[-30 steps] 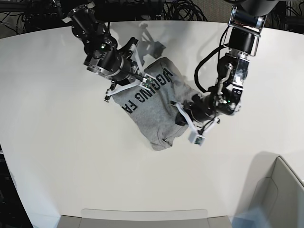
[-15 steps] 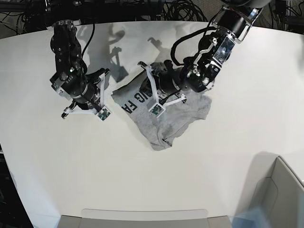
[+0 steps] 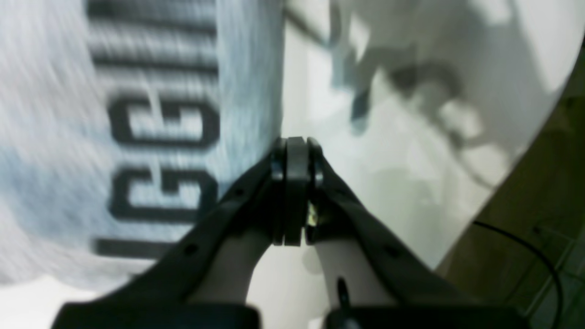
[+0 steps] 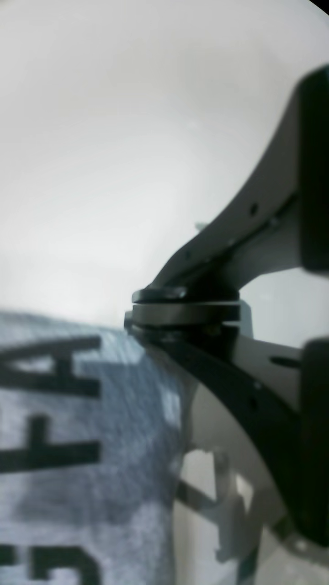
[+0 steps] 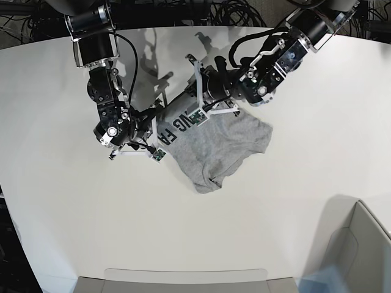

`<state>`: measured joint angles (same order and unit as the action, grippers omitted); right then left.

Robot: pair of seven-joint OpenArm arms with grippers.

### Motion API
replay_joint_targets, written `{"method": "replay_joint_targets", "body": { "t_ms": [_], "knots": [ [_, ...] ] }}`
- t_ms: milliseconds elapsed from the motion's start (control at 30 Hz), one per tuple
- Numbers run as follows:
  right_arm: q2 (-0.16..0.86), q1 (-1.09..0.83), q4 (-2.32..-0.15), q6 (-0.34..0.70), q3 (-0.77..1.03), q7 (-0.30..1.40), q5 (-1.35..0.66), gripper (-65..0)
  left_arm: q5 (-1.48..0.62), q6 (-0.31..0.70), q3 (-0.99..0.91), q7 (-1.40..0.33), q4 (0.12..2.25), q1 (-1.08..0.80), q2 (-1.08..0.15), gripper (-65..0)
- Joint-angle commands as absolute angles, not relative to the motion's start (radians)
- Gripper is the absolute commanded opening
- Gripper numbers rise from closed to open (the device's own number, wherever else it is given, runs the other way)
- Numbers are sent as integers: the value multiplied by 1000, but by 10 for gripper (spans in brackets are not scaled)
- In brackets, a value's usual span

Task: Fold the T-shirt properly
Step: 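Grasp the bundle edge with both grippers and lift it, then slide the bundle with the left gripper across the table and release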

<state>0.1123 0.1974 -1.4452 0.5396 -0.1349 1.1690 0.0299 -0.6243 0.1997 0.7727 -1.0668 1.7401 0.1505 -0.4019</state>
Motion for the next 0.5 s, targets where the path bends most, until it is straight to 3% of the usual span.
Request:
{"method": "replay_joint_targets", "body": {
  "t_ms": [0,200,467],
  "knots": [
    [107,219,-1465,539,-136,1159,27,-650,-611,194,727,-1055,1756,162,-415,-650],
    [79,162,-1489,541,-248,1159,27,-650,-611,196,476,-1055,1753,99,-432,-650],
    [85,65,-1685,539,-170,1167,28,-650,-613,194,438,-1052,1817,79,-432,-650]
  ]
}}
